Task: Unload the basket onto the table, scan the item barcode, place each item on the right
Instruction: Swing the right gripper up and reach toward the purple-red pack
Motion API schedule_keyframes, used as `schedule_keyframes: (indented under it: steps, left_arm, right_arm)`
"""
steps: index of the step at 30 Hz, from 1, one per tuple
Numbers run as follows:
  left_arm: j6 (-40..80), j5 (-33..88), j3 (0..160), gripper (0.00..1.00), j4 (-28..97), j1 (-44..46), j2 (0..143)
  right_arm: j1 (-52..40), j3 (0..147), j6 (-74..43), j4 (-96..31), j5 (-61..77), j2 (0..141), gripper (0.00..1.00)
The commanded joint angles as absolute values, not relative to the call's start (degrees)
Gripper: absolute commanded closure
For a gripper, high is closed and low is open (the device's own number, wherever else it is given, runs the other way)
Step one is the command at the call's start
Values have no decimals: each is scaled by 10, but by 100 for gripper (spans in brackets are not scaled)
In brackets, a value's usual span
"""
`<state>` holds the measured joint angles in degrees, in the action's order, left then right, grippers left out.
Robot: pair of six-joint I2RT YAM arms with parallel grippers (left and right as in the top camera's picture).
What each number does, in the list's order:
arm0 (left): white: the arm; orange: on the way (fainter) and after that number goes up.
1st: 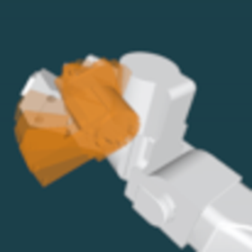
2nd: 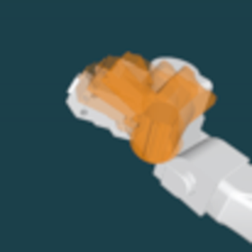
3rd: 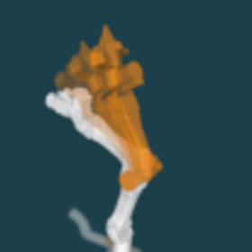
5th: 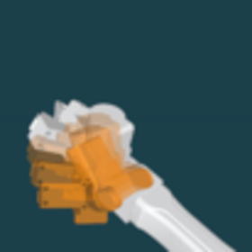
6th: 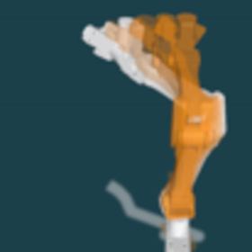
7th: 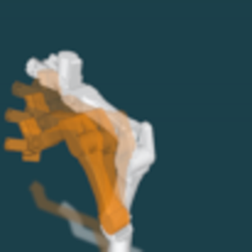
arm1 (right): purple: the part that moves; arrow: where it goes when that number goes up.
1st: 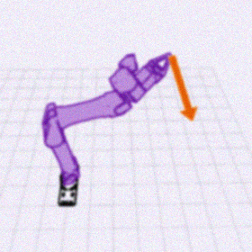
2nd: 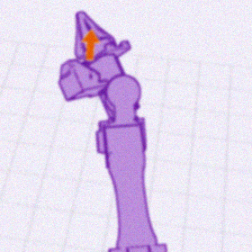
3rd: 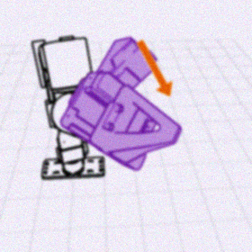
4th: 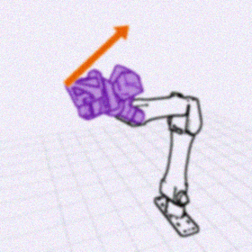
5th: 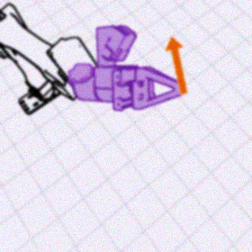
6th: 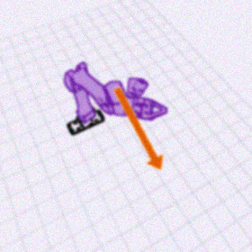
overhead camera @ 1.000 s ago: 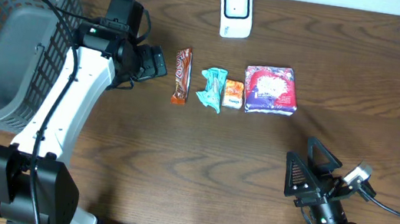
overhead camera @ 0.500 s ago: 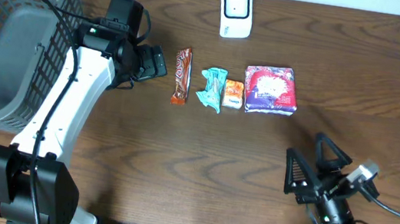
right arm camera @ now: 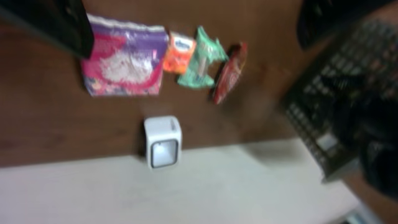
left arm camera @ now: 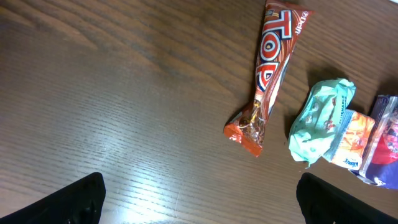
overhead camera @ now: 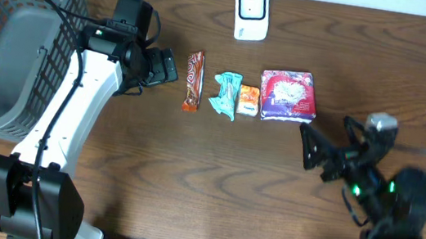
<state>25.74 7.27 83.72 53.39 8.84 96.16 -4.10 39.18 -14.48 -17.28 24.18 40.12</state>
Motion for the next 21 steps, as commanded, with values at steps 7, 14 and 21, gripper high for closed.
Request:
schedule_keyframes:
  steps: [7,14,21]
  left_arm:
    - [258,66,842,2,535,88,962]
    - [258,66,842,2,535,88,962]
    - [258,66,842,2,535,88,962]
  right_arm:
    - [-41,662,-31,-462,235,650,1]
    - [-41,739,-21,-572,235,765,1]
    - [-41,739,-21,-587,235,781,1]
